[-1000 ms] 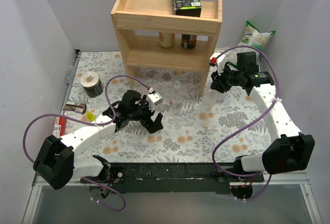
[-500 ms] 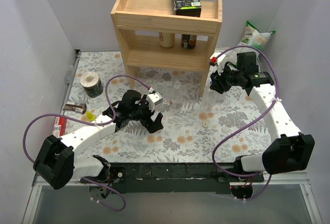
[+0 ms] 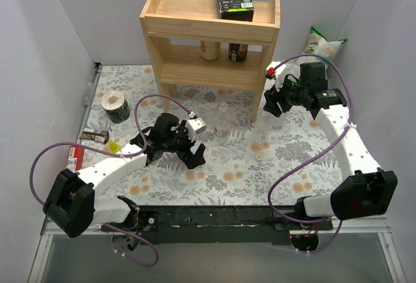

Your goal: Screw on the bottle caps

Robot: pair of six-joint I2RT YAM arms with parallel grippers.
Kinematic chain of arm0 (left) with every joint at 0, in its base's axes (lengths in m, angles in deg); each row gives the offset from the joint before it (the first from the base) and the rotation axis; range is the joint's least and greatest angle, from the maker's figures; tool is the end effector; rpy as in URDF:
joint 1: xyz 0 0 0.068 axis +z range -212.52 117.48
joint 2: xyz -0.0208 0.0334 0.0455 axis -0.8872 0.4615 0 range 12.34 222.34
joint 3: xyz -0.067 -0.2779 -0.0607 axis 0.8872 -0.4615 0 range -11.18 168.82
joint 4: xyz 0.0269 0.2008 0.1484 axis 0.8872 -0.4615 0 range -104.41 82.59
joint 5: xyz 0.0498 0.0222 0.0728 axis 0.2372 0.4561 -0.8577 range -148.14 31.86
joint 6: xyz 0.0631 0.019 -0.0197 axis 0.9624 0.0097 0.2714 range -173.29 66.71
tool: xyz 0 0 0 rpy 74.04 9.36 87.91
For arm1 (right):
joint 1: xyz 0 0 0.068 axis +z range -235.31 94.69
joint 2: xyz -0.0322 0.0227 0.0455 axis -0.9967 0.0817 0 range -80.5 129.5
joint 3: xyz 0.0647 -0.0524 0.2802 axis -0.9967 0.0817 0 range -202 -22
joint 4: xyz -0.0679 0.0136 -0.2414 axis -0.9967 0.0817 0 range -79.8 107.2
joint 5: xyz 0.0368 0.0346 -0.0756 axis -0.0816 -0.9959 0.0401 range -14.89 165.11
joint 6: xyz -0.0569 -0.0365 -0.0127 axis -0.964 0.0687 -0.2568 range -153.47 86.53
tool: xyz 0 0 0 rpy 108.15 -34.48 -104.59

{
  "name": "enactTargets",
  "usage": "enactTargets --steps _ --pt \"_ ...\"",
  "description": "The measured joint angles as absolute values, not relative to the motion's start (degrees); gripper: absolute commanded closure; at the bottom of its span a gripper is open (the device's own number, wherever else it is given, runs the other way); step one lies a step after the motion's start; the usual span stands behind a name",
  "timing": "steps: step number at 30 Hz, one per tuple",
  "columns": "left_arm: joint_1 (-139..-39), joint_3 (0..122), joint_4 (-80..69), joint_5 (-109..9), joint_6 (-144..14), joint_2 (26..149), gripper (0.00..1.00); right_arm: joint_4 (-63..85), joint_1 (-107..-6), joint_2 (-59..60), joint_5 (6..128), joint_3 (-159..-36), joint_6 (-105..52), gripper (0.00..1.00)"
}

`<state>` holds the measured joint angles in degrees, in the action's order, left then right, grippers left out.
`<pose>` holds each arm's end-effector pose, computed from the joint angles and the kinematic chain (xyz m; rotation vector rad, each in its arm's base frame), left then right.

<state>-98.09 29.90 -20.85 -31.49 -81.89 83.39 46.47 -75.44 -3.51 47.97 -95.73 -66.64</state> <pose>0.1890 -0.1660 0.2323 0.4033 2.4600 -1.0652 0.2796 0.0745 0.3583 -1.0281 1.9330 0.3073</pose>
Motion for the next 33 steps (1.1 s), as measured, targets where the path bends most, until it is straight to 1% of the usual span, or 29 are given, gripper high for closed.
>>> enactTargets --steps 2,6,10,12,14,19,20,21,23,25,29,33 --pt "-98.09 30.36 -21.7 -30.81 -80.97 83.39 0.02 46.82 -75.44 -3.48 47.47 -98.2 -66.12 0.29" --pt "-98.07 32.81 -23.29 -30.74 -80.03 82.6 0.02 44.22 -73.17 -3.68 45.22 -104.06 -64.46 0.28" --pt "-96.67 35.15 -23.8 -31.14 -80.09 80.05 0.02 41.53 -63.01 -3.51 44.08 -105.7 -64.72 0.28" --pt "-95.2 35.89 -24.17 -30.94 -80.12 78.82 0.02 41.18 -58.68 -2.61 43.53 -105.68 -64.91 0.26" --pt "-93.19 36.11 -24.41 -30.48 -80.18 77.47 0.02 39.63 -55.97 -0.97 43.4 -105.68 -64.46 0.25" --pt "-88.23 36.09 -26.22 -27.66 -80.9 74.71 0.02 34.14 -55.36 5.19 45.22 -105.68 -60.52 0.24" --pt "-87.4 36.06 -26.53 -27.01 -81.23 74.25 0.02 33.57 -55.47 6.33 45.41 -105.68 -59.95 0.23" --pt "-86.72 36.04 -26.75 -26.37 -81.47 73.82 0.02 33.09 -55.58 7.33 45.52 -105.68 -59.36 0.18" --pt "-85.76 36.02 -26.83 -25.17 -81.86 73.25 0.02 32.5 -55.62 8.97 45.59 -105.68 -58.58 0.17" --pt "-85.35 36.0 -26.86 -24.14 -82.1 73.1 0.02 32.5 -55.51 9.83 45.59 -105.65 -58.44 0.17" --pt "-85.22 35.52 -26.73 -22.83 -82.3 73.14 0.02 32.26 -54.7 9.94 45.61 -105.52 -58.51 0.21" --pt "-85.13 35.1 -26.46 -21.61 -82.54 73.84 0.02 31.23 -53.68 9.94 46.73 -103.95 -58.6 0.23"
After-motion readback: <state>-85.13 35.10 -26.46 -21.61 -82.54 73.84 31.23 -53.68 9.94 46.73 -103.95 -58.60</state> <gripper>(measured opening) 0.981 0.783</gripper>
